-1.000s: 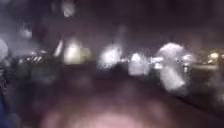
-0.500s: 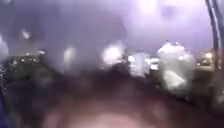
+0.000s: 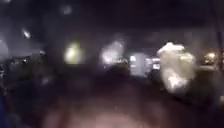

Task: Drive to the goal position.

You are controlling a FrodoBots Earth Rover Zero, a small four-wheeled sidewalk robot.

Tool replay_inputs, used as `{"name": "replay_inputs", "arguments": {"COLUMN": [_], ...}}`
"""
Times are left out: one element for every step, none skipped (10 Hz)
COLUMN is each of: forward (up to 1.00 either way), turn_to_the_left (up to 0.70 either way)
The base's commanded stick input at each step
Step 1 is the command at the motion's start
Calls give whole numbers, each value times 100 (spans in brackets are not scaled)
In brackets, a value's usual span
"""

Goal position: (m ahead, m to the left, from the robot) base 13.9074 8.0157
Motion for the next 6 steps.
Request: {"name": "replay_inputs", "arguments": {"forward": [50,50,50,50,50,50], "turn_to_the_left": [0,0,0,11,19,3]}}
